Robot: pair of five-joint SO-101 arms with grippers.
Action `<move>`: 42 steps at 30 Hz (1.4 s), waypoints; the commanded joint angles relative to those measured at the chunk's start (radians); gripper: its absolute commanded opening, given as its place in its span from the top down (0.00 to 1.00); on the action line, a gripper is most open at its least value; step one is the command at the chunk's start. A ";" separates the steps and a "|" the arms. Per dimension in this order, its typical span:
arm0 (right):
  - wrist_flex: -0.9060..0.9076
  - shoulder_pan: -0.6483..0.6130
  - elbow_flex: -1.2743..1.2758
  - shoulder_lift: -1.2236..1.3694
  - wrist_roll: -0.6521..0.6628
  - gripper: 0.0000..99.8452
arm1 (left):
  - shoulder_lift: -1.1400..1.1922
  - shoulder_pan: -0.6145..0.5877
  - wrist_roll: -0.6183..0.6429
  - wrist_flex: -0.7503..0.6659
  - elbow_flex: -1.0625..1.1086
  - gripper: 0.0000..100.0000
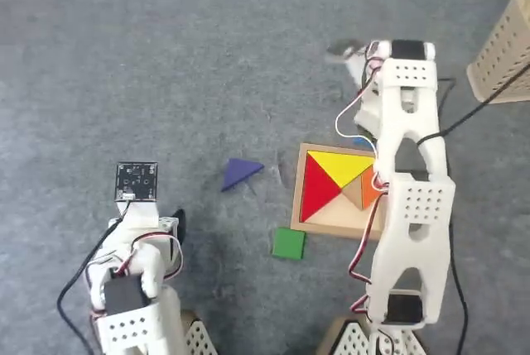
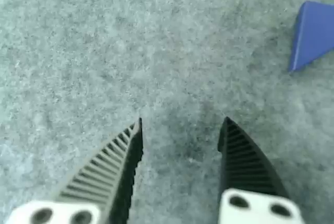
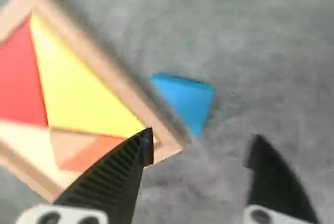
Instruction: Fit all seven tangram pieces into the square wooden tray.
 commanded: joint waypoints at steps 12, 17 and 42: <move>-0.085 0.008 -0.003 0.004 0.292 0.63 | -0.017 -0.005 0.008 0.006 -0.004 0.77; -0.108 0.005 -0.003 0.044 0.298 0.63 | -0.017 -0.005 0.008 0.006 -0.004 0.77; 0.038 0.005 -0.290 0.079 0.081 0.88 | -0.017 -0.005 0.008 0.006 -0.004 0.77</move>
